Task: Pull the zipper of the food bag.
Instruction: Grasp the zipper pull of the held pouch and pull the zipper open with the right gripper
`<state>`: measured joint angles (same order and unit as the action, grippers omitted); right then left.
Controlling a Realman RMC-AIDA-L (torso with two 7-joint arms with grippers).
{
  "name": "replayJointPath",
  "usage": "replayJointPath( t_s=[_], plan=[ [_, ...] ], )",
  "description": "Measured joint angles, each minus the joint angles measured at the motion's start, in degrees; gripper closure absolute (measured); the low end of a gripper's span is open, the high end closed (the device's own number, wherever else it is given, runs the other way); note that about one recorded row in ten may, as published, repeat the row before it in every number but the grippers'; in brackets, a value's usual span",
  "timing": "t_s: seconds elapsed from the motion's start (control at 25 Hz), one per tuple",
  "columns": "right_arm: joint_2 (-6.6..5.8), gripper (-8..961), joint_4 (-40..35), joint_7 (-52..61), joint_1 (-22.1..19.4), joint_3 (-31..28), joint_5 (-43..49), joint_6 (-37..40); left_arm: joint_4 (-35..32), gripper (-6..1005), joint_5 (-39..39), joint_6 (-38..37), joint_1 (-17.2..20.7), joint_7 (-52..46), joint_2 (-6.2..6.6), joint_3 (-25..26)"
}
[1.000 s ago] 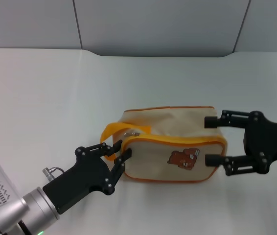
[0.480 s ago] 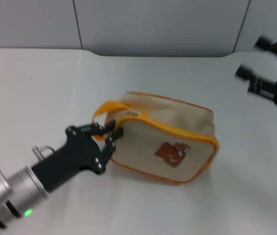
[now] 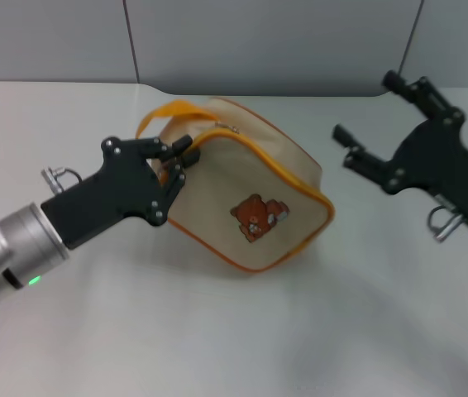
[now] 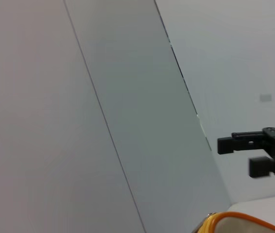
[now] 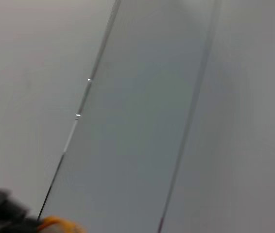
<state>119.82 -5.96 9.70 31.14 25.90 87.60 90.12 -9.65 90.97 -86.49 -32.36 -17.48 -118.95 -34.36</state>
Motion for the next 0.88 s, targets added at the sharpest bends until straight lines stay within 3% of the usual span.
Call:
replayJointPath(
  t_s=[0.32,0.56,0.88],
  plan=[
    [0.07,120,8.4,-25.1,2.3,-3.9,-3.8,-0.8,-1.1,907,0.0,1.0,-1.3,0.0,-0.05,-0.4],
    [0.07,121,12.6,-33.2,4.4,-6.1,-4.3,-2.9,-1.5,907,0.0,-0.5,-1.4,0.0,-0.07,-0.9],
    [0.07,121,21.3,-45.1,5.7,-6.5,2.5,-9.2,-1.7,923,0.0,-1.0,-1.4,0.0,-0.11,-0.9]
  ],
)
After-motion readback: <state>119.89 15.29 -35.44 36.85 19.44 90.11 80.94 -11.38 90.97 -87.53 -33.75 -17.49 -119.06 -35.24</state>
